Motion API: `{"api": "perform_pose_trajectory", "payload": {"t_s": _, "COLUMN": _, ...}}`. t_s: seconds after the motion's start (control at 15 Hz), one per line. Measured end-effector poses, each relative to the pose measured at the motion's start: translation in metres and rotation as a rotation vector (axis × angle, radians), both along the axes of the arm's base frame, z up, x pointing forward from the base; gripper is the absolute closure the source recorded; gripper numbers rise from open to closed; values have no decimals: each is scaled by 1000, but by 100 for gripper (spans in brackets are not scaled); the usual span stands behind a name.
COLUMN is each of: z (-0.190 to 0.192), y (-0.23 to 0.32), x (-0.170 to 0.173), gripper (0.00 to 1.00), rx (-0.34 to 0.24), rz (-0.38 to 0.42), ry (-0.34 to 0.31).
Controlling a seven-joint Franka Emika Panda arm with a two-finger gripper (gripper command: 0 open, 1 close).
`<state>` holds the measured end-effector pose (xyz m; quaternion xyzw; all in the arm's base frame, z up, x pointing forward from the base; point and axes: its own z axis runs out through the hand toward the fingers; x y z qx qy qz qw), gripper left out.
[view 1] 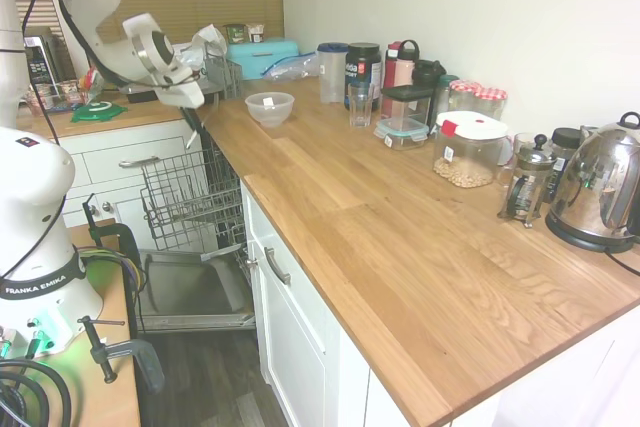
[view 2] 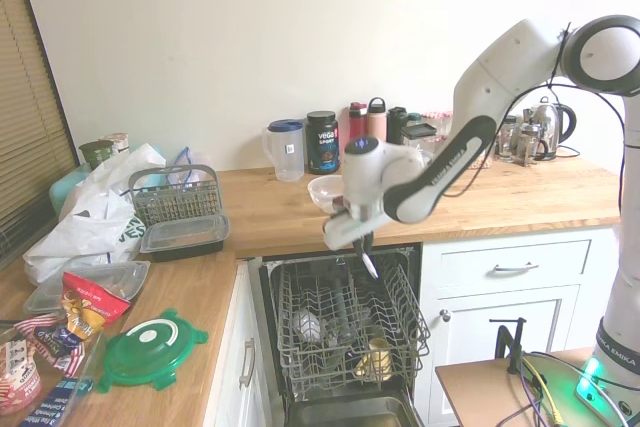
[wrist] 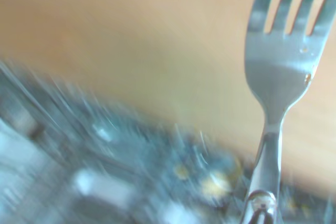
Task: Put the fork in the dishwasher
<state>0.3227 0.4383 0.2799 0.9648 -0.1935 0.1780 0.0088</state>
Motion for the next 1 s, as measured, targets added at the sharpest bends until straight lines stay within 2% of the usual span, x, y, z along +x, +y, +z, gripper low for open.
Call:
{"api": "perform_pose_trajectory", "payload": {"t_s": 0.13, "z": -46, "y": -3, "x": -4, "gripper": 100, "rx": -102, "rz": 8, "ry": 28}}
{"api": "perform_pose_trajectory", "payload": {"t_s": 0.27, "z": -80, "y": 5, "x": -6, "gripper": 100, "rx": -179, "rz": 20, "ry": 50}}
{"api": "perform_pose_trajectory", "payload": {"t_s": 0.47, "z": -103, "y": 18, "x": -5, "gripper": 100, "rx": -230, "rz": 20, "ry": 66}}
{"api": "perform_pose_trajectory", "payload": {"t_s": 0.53, "z": -106, "y": 20, "x": -3, "gripper": 0, "rx": -238, "rz": 19, "ry": 67}}
{"api": "perform_pose_trajectory", "payload": {"t_s": 0.73, "z": -107, "y": 22, "x": -1, "gripper": 0, "rx": -252, "rz": 24, "ry": 72}}
{"api": "perform_pose_trajectory", "payload": {"t_s": 1.0, "z": -101, "y": 25, "x": 2, "gripper": 0, "rx": -236, "rz": 16, "ry": 80}}
